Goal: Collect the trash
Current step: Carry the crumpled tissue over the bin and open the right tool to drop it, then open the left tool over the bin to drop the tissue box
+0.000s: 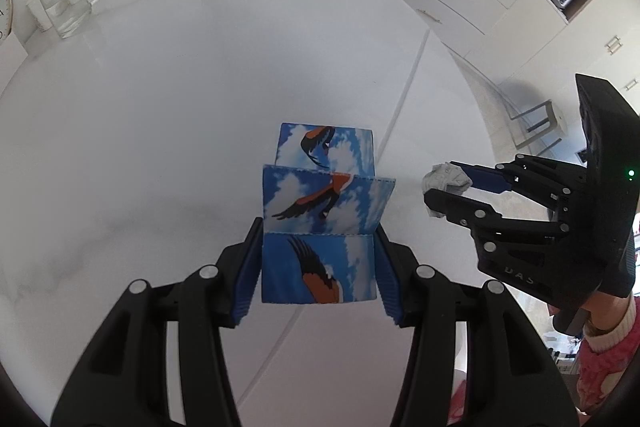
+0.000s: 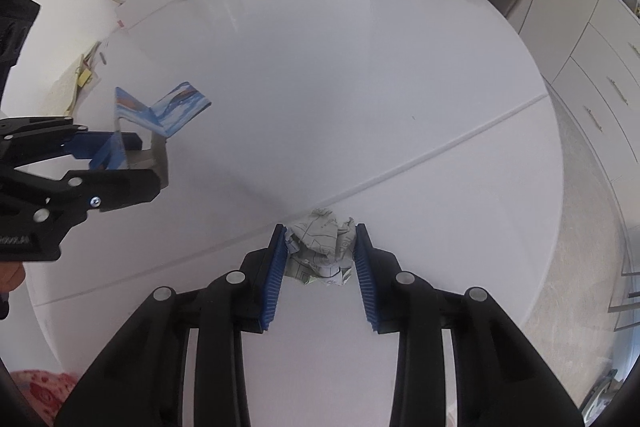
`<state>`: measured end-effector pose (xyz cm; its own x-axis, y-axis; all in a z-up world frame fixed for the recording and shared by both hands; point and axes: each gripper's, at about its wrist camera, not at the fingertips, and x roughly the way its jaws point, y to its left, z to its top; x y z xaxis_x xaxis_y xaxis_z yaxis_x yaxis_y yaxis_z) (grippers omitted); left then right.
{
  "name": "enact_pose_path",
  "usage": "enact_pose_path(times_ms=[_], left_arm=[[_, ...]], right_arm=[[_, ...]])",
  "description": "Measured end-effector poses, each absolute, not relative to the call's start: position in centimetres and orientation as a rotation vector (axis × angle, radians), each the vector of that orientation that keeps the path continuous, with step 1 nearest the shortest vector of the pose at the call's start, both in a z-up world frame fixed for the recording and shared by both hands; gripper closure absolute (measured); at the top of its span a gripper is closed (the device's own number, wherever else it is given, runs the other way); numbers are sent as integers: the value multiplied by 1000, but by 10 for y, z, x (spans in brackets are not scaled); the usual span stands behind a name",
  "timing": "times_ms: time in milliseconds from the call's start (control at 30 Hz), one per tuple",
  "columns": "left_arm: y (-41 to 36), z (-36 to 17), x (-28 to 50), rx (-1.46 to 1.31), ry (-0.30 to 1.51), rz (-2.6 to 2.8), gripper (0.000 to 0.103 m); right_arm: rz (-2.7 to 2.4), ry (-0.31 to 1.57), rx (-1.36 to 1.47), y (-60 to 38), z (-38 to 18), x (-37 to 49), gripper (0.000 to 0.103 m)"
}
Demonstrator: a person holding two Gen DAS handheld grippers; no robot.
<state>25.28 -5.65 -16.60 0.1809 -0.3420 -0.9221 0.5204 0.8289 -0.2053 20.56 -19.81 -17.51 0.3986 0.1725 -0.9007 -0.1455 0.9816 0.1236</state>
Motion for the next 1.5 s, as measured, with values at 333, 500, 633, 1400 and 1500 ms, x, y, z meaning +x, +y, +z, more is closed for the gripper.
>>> enact_pose_path(times_ms=[333, 500, 633, 1400, 1500], left_arm=[[-87, -151, 134, 270, 1234, -757, 53], [-116, -155, 78, 328, 1254, -884, 53], [-142, -162, 42, 404, 1266, -959, 53], [-277, -226, -83, 700, 1360, -1124, 49], [-293, -237, -97, 753, 1367, -1133, 27]], right_arm=[[86, 1145, 134, -245, -162, 61, 68], [-41, 1179, 247, -279, -183, -22, 68], [-128, 1218, 322, -304, -209, -71, 68], [-497, 1210, 364, -419, -236, -204, 3], [-529, 1195, 383, -435, -231, -221, 3]])
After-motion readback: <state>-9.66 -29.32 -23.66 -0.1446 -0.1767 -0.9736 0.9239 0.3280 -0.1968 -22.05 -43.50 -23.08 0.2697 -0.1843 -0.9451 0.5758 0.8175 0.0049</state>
